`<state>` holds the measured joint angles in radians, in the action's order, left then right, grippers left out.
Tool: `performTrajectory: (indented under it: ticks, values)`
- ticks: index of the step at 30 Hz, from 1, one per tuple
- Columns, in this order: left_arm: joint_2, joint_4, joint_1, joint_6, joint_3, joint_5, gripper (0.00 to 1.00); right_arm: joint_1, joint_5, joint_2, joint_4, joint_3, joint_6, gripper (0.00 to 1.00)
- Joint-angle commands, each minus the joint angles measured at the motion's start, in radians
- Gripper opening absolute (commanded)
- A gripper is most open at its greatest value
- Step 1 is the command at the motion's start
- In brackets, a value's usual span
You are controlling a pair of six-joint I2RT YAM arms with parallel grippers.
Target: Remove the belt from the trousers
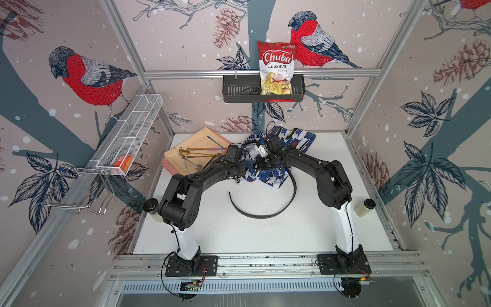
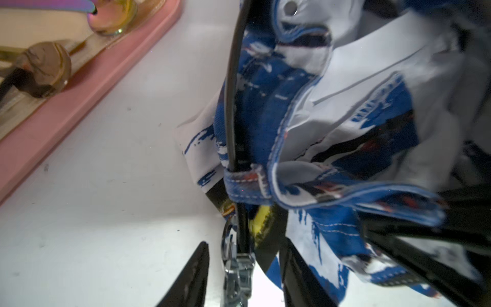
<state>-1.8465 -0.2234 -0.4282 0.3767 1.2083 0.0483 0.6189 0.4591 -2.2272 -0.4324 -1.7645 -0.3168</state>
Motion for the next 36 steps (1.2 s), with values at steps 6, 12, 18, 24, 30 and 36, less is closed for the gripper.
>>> performTrajectory:
  ticks: [6,12,18,24,30,36]
  values:
    - [-0.129,-0.032,0.0,-0.051,0.168,0.065,0.39,0.007,0.02,0.001,0.004,0.011,-0.001,0.0]
    - [-0.107,-0.085,-0.001,-0.003,0.107,0.078,0.0,-0.003,0.002,0.01,0.004,-0.039,-0.017,0.0]
    - [0.17,-0.118,-0.001,0.122,-0.094,0.062,0.0,-0.118,-0.075,0.004,-0.057,-0.12,-0.047,0.0]
    - [0.374,-0.344,-0.001,0.143,0.014,0.004,0.0,-0.21,-0.179,0.006,-0.074,-0.084,-0.028,0.0]
    - [0.381,-0.679,-0.001,0.119,0.278,0.01,0.0,-0.304,-0.217,0.01,-0.06,-0.016,-0.065,0.0]
    - [0.361,-0.956,0.0,0.148,0.486,0.166,0.0,-0.4,-0.242,0.046,-0.035,0.061,-0.092,0.0]
